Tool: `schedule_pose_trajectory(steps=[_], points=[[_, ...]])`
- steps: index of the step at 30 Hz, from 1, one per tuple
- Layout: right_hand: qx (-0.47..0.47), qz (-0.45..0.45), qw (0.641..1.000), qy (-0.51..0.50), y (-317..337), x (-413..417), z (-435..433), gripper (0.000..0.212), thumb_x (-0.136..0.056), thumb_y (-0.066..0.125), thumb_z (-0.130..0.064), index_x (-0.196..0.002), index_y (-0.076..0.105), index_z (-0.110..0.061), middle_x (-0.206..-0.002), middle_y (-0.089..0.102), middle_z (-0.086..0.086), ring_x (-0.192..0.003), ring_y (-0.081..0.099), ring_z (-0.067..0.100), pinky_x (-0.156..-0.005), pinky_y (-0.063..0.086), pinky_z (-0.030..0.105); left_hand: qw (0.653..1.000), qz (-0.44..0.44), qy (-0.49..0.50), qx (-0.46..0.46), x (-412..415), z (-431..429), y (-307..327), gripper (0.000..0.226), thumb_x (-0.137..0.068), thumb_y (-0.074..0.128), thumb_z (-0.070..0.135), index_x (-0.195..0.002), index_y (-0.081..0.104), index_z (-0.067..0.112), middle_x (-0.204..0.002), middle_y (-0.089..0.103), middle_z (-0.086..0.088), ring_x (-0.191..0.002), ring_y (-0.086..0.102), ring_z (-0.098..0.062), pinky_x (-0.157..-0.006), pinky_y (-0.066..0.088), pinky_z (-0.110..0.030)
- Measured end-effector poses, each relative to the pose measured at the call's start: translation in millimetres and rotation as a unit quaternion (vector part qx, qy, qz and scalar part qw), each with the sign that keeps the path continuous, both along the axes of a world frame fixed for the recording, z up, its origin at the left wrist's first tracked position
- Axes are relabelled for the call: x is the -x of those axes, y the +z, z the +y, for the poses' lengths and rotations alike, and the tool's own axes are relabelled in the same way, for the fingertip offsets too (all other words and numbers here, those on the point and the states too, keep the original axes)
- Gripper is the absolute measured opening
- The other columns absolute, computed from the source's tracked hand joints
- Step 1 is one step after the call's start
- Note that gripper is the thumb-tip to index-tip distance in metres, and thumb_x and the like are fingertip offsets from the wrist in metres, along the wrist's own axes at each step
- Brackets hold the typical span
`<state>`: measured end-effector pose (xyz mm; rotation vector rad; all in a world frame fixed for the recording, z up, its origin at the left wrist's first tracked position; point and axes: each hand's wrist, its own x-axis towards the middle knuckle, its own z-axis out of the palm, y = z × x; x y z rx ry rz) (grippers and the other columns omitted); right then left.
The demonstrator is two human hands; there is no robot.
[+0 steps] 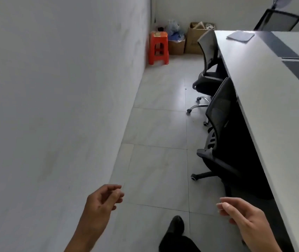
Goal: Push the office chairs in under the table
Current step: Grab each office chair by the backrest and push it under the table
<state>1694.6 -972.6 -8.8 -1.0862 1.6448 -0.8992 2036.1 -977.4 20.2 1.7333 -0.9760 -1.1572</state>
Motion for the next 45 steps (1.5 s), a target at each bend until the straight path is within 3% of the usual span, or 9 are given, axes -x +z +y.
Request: schedule_pose_trajectory(steps=[6, 10, 19, 22, 28, 33, 36, 38, 45], points=[[0.001, -0.008, 0.998, -0.064, -28, 16, -126, 0.012, -0.087, 0.064, -0.006, -0.09, 0.072, -0.014, -0.078, 0.077, 0.0, -0.074, 0.072, 0.018, -0.055, 0.051, 0.016, 0.998, -0.011, -0.056, -0.014, 22, -143, -15, 0.013, -0.089, 0.057, 0.009, -0.09, 0.069, 0.015, -0.08, 0.076, -0.002, -0.076, 0.071, -0.019, -0.067, 0.053, -0.031], [0.021, -0.022, 0.996, -0.083, -20, 29, -224, 0.012, -0.087, 0.063, -0.005, -0.093, 0.072, -0.011, -0.078, 0.077, 0.003, -0.07, 0.071, 0.01, -0.054, 0.049, 0.009, 0.998, -0.02, -0.066, -0.004, 35, -231, 0, 0.016, -0.088, 0.056, 0.003, -0.087, 0.069, 0.011, -0.076, 0.076, -0.004, -0.076, 0.071, -0.025, -0.065, 0.052, -0.034], [0.062, 0.025, 0.992, -0.108, -5, 54, -399, 0.013, -0.088, 0.064, -0.014, -0.099, 0.07, -0.016, -0.087, 0.074, -0.001, -0.08, 0.071, 0.01, -0.065, 0.054, 0.017, 0.989, -0.022, -0.143, -0.01, 79, -404, 3, 0.013, -0.089, 0.057, 0.008, -0.09, 0.069, 0.012, -0.079, 0.076, -0.005, -0.076, 0.071, -0.021, -0.067, 0.053, -0.034], [0.048, 0.081, 0.985, -0.145, -20, 62, -435, 0.017, -0.088, 0.065, -0.022, -0.104, 0.069, -0.02, -0.09, 0.072, -0.007, -0.086, 0.068, 0.008, -0.08, 0.056, 0.027, 0.978, -0.025, -0.204, -0.015, 100, -466, -2, 0.013, -0.089, 0.057, 0.012, -0.092, 0.069, 0.015, -0.082, 0.076, -0.002, -0.076, 0.071, -0.017, -0.069, 0.054, -0.033], [-0.057, 0.199, 0.956, -0.208, -60, 71, -514, 0.048, -0.086, 0.062, -0.038, -0.131, 0.05, -0.025, -0.128, 0.056, -0.005, -0.119, 0.051, 0.014, -0.095, 0.048, 0.037, 0.939, -0.041, -0.34, -0.007, 152, -610, -13, 0.011, -0.088, 0.059, 0.015, -0.091, 0.069, 0.019, -0.082, 0.075, -0.005, -0.076, 0.07, -0.015, -0.069, 0.052, -0.029], [-0.208, 0.197, 0.924, -0.252, -95, 56, -572, 0.081, -0.085, 0.057, -0.049, -0.15, 0.019, -0.02, -0.156, 0.028, 0.002, -0.141, 0.03, 0.021, -0.109, 0.037, 0.044, 0.844, -0.113, -0.524, 0.013, 209, -722, -28, 0.007, -0.087, 0.062, 0.022, -0.09, 0.069, 0.024, -0.08, 0.072, -0.002, -0.076, 0.067, -0.014, -0.07, 0.053, -0.03], [-0.267, 0.236, 0.89, -0.285, -108, 42, -586, 0.065, -0.095, 0.042, -0.042, -0.151, 0.017, -0.018, -0.157, 0.029, 0.001, -0.141, 0.031, 0.019, -0.11, 0.035, 0.039, 0.755, -0.173, -0.63, 0.058, 243, -769, -34, 0.014, -0.089, 0.058, 0.032, -0.099, 0.066, 0.025, -0.088, 0.069, 0.01, -0.081, 0.063, -0.002, -0.069, 0.05, -0.018], [-0.273, 0.266, 0.871, -0.31, -107, 34, -588, 0.056, -0.099, 0.037, -0.037, -0.15, 0.023, -0.02, -0.154, 0.035, -0.002, -0.138, 0.037, 0.016, -0.107, 0.037, 0.035, 0.693, -0.21, -0.683, 0.1, 265, -791, -40, 0.022, -0.09, 0.055, 0.036, -0.106, 0.064, 0.025, -0.093, 0.067, 0.011, -0.085, 0.062, 0.0, -0.074, 0.052, -0.02], [-0.323, 0.278, 0.83, -0.36, -88, 9, -556, 0.048, -0.1, 0.038, -0.033, -0.147, 0.03, -0.027, -0.152, 0.037, -0.009, -0.135, 0.041, 0.013, -0.106, 0.035, 0.031, 0.491, -0.264, -0.788, 0.261, 336, -811, -73, 0.034, -0.092, 0.049, 0.038, -0.12, 0.057, 0.021, -0.122, 0.055, 0.003, -0.112, 0.052, -0.015, -0.09, 0.045, -0.028]])
